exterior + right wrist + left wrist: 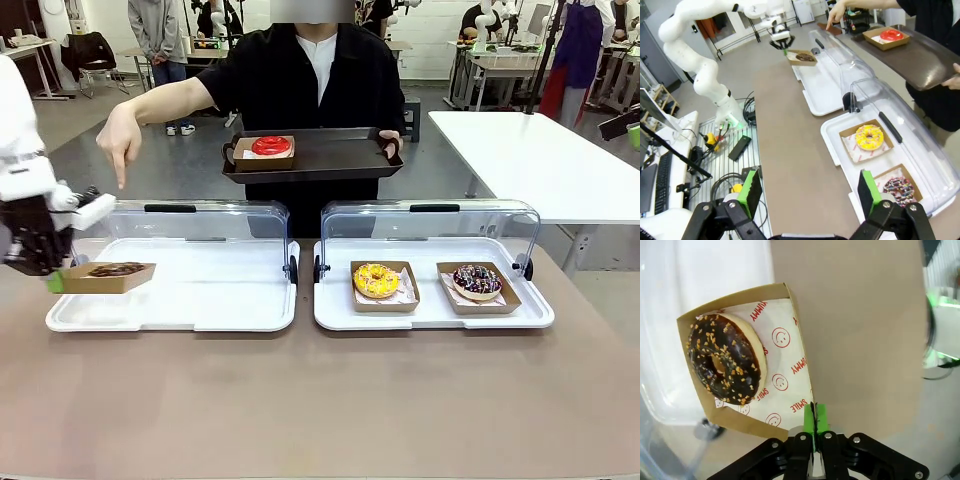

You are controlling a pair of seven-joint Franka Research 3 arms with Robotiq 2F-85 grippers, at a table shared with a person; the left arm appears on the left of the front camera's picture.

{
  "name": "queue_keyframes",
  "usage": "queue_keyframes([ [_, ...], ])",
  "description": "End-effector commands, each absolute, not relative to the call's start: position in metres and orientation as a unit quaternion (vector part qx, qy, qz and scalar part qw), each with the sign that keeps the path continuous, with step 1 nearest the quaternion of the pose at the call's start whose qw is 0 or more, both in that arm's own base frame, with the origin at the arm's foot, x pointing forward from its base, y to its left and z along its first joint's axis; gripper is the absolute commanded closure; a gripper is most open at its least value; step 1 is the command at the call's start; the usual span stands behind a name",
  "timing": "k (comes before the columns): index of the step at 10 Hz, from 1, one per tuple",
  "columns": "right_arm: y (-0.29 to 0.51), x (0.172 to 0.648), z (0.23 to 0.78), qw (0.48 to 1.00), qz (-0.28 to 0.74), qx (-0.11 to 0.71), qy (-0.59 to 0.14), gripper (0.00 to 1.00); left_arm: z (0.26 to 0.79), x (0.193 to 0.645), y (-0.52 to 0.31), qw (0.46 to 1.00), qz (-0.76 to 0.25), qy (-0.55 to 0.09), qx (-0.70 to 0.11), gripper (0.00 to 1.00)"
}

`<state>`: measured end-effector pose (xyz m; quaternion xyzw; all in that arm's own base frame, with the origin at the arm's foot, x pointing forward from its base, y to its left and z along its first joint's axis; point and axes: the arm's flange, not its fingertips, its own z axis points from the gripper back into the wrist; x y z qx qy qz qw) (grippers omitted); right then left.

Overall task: Provide the desired donut to the person.
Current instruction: Pick up and lift the Paper togo box containing the Donut pointed at by the person.

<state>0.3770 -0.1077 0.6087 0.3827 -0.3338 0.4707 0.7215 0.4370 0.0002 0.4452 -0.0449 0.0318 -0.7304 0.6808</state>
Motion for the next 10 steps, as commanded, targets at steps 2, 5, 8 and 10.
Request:
queue_keyframes([
  [2,-0.108,0.377,0.609,0.715,0.473,0.387,-0.339,0.00,0.502,0.395,0.001,0.685,-0.728,0.027,-0.030,1.00],
  [5,-0.108,0.377,0.609,0.715,0.473,0.387,-0.339,0.00,0.559,0.386,-0.006,0.700,-0.714,-0.019,-0.008,1.00],
  [8,-0.108,0.377,0.609,0.715,0.473,0.387,-0.339,0.00,0.592,0.421,-0.014,0.721,-0.692,-0.035,-0.002,1.00],
  [10,-0.108,0.377,0.609,0.715,0.473,0.387,-0.339,0.00,0.608,0.447,-0.012,0.725,-0.686,-0.055,-0.010,1.00],
])
